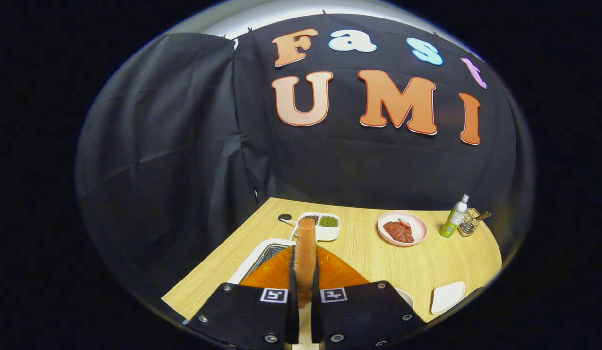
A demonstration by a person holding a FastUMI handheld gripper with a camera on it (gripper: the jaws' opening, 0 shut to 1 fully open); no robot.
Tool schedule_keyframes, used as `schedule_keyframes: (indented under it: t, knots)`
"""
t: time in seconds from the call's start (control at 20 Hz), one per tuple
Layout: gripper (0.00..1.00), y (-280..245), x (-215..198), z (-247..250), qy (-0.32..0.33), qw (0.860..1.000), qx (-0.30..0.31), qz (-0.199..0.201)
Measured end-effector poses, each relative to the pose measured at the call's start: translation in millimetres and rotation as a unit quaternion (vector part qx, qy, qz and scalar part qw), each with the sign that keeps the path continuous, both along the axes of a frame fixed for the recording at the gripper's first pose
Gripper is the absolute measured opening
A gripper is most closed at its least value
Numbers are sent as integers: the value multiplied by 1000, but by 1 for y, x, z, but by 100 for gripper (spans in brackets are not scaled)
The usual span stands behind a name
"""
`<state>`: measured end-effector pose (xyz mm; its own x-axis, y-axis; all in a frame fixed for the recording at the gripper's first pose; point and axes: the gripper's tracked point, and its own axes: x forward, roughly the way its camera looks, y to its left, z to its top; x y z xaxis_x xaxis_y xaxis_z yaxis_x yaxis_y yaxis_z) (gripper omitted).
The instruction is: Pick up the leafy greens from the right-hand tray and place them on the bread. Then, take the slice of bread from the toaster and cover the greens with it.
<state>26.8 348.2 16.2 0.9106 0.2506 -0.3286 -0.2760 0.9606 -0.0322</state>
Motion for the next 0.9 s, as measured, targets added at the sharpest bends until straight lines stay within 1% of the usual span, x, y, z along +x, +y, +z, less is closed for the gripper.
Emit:
schedule_keyframes:
  t: [0.1,0.35,0.7,0.9]
  knots:
    - [10,-14,-1,2,-4,1000,1,-4]
    - [10,-46,-4,-23,20,1000,14,-13]
    - [10,-78,-13,-90,80,996,33,-12]
    - [10,-91,-16,-119,97,994,45,-13]
